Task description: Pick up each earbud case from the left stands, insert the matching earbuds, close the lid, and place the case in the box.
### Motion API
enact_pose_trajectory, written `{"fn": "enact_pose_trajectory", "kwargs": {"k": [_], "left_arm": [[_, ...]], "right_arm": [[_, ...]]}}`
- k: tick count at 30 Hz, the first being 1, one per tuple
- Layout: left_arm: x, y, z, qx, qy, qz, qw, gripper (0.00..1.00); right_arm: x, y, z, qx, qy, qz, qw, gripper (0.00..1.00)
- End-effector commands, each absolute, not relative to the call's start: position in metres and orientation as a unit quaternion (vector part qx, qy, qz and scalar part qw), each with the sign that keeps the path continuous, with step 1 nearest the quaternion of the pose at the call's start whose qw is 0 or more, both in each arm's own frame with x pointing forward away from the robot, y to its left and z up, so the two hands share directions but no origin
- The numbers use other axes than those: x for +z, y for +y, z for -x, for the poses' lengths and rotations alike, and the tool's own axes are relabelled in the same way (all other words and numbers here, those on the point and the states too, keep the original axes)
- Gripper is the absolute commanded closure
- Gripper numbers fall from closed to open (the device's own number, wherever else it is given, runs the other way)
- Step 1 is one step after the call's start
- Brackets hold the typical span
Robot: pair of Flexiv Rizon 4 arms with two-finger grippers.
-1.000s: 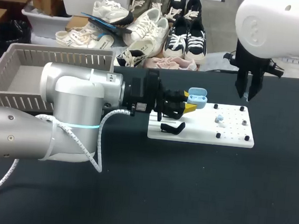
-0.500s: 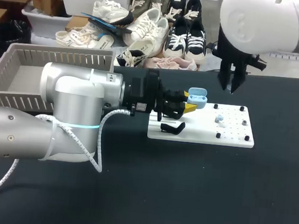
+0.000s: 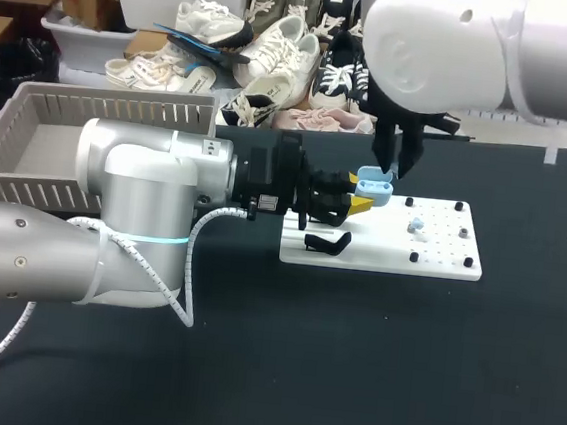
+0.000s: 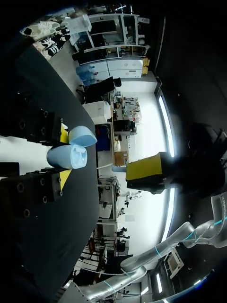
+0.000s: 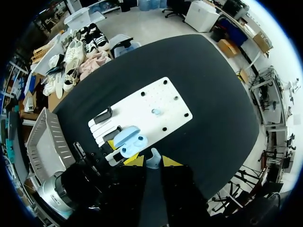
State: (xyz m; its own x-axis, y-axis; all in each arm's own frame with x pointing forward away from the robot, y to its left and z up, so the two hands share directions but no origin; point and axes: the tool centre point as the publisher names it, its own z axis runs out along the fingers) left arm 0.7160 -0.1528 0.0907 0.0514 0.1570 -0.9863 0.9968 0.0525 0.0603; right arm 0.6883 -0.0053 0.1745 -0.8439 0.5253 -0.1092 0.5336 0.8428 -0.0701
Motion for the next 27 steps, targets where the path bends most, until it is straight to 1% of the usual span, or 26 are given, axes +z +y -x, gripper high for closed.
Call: {"fn": "enact_pose_trajectory", "kwargs": {"k": [1, 12, 27], "left_arm": [[0.090, -0.153, -0.715, -0.429, 0.538, -0.536, 0.489, 1.00], [0.090, -0.153, -0.715, -0.429, 0.538, -0.536, 0.489, 1.00], [0.090, -0.153, -0.715, -0.429, 0.538, -0.536, 0.489, 1.00]], "right_arm": [[0.173, 0.004, -0.693, -0.062, 0.959, -0.272, 0.041, 1.00], [0.163, 0.015, -0.696, -0.087, 0.962, -0.256, 0.043, 1.00], [0.151, 0.011, -0.702, -0.086, 0.961, -0.259, 0.033, 1.00]]}}
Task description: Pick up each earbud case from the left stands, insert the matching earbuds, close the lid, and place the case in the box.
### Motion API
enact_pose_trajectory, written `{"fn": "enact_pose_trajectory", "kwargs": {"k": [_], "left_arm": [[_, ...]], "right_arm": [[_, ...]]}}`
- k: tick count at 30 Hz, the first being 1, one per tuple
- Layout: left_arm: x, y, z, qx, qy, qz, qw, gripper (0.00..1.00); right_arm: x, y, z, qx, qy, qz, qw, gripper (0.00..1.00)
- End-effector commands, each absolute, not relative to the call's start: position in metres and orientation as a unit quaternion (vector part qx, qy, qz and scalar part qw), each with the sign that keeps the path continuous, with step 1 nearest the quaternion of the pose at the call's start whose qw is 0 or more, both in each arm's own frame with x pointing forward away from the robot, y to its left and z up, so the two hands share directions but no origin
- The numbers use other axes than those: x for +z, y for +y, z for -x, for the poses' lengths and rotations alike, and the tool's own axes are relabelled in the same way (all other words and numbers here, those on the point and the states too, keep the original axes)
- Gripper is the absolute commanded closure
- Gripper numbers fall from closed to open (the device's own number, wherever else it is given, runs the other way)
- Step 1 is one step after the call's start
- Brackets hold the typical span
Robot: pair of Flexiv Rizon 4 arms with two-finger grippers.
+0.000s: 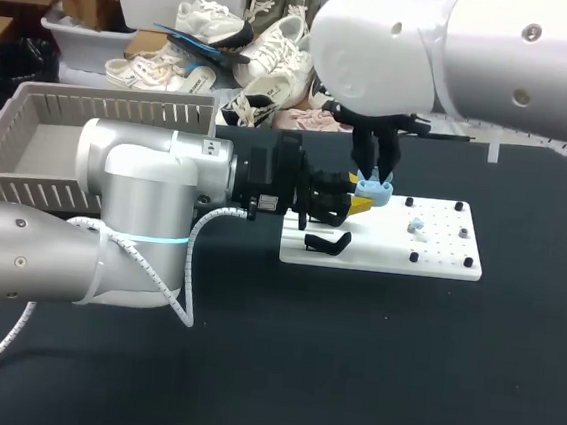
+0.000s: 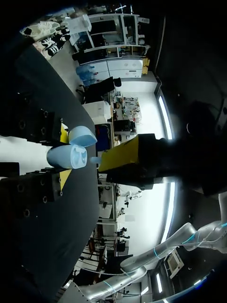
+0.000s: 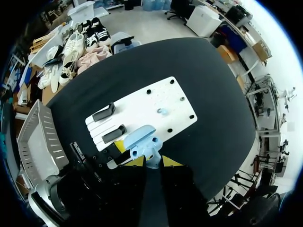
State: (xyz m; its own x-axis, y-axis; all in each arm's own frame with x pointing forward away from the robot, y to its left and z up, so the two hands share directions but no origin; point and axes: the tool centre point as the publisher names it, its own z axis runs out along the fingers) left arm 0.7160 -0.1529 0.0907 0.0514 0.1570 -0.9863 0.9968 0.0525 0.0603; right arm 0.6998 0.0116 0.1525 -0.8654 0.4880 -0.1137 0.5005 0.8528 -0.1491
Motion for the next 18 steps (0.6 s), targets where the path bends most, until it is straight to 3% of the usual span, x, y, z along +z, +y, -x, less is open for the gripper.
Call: {"fn": "enact_pose_trajectory", "kwargs": {"k": [1, 18], "left_arm": [[0.0904, -0.1529, -0.7147, -0.429, 0.538, -0.536, 0.489, 1.00], [0.0904, -0.1529, -0.7147, -0.429, 0.538, -0.536, 0.489, 1.00]], "right_arm": [[0.1510, 0.0102, -0.7017, -0.085, 0.961, -0.260, 0.032, 1.00], [0.1469, 0.0082, -0.7051, -0.077, 0.962, -0.259, 0.030, 1.00]]}}
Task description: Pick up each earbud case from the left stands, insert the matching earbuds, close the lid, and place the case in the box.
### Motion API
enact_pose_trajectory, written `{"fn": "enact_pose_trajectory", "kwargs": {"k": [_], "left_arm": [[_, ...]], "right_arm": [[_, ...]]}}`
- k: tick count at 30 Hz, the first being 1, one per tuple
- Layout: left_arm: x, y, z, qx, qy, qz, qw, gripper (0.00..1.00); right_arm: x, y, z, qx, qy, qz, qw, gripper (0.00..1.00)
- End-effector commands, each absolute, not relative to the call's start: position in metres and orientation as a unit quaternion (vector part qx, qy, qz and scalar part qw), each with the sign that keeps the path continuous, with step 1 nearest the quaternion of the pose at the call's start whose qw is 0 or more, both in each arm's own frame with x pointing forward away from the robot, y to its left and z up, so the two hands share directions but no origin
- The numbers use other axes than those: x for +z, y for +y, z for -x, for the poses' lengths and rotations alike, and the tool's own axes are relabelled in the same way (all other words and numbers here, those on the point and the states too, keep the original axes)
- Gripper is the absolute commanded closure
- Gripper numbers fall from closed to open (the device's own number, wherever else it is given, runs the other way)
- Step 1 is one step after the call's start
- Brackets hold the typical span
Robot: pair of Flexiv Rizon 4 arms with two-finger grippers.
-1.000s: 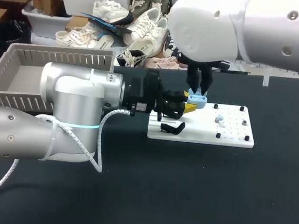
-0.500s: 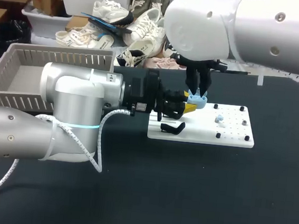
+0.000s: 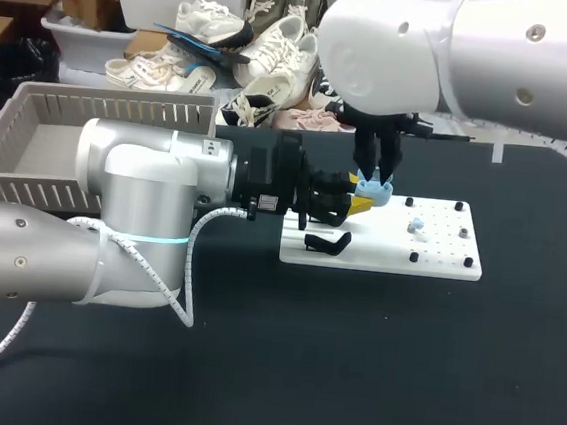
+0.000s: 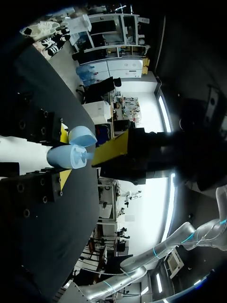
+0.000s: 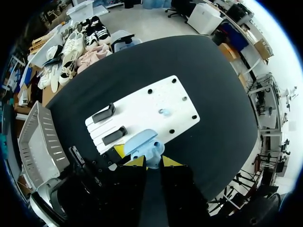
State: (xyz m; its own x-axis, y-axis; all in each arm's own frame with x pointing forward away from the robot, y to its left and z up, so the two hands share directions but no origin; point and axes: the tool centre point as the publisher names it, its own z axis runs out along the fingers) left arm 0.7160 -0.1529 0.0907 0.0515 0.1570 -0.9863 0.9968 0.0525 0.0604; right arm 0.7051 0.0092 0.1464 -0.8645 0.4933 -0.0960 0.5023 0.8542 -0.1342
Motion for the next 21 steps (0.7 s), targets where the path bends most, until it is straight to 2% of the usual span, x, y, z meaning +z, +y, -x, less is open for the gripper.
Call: {"fn": "enact_pose_trajectory", "kwargs": {"k": [1, 21], "left_arm": [[0.0904, -0.1529, -0.7147, -0.429, 0.538, -0.536, 0.489, 1.00], [0.0904, -0.1529, -0.7147, -0.429, 0.538, -0.536, 0.489, 1.00]], "right_arm": [[0.1471, 0.0078, -0.7053, -0.077, 0.962, -0.259, 0.030, 1.00], [0.1432, 0.0040, -0.7049, -0.070, 0.963, -0.260, 0.026, 1.00]]}}
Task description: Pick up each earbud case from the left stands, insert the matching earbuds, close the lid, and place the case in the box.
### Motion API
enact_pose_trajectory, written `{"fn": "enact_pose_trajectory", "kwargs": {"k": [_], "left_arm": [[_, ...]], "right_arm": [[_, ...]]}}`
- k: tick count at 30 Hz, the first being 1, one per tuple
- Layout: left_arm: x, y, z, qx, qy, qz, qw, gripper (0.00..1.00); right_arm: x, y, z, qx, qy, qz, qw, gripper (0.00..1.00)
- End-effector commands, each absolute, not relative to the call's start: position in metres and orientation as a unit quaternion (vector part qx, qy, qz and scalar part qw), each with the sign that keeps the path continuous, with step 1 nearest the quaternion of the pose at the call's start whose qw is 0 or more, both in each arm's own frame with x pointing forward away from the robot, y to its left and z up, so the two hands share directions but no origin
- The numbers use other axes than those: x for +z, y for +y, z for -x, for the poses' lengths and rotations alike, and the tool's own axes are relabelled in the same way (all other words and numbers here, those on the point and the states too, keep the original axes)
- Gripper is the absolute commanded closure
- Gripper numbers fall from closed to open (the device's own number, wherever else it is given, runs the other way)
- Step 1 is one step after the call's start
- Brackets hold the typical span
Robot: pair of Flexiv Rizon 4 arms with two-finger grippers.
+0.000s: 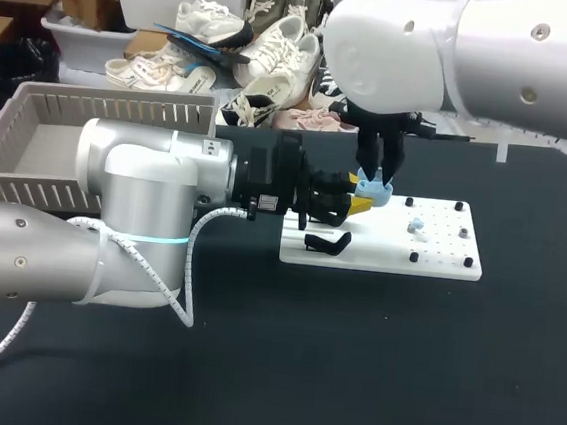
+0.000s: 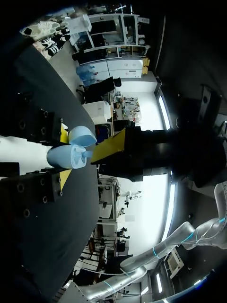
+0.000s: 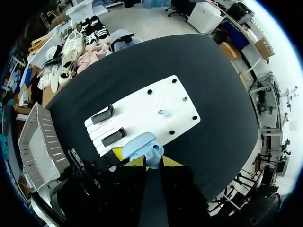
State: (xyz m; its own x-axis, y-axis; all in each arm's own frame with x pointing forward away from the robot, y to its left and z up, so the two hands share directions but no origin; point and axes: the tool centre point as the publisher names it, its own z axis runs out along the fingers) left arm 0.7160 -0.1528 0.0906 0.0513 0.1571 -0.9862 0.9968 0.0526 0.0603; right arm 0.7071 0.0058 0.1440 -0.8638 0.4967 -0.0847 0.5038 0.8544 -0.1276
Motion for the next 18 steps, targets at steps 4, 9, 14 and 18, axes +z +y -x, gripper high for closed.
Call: {"fn": "enact_pose_trajectory", "kwargs": {"k": [4, 9, 14, 18], "left_arm": [[0.0904, -0.1529, -0.7147, -0.429, 0.538, -0.536, 0.489, 1.00], [0.0904, -0.1529, -0.7147, -0.429, 0.538, -0.536, 0.489, 1.00], [0.0904, -0.1529, -0.7147, -0.429, 0.538, -0.536, 0.489, 1.00], [0.0904, -0.1529, -0.7147, -0.429, 0.538, -0.536, 0.489, 1.00]], "right_arm": [[0.1440, 0.0042, -0.7032, -0.068, 0.963, -0.259, 0.026, 1.00], [0.1465, 0.0039, -0.6994, -0.067, 0.963, -0.258, 0.030, 1.00], [0.1429, 0.0028, -0.6979, -0.069, 0.963, -0.259, 0.026, 1.00], [0.1410, 0.0038, -0.6977, -0.070, 0.963, -0.258, 0.023, 1.00]]}}
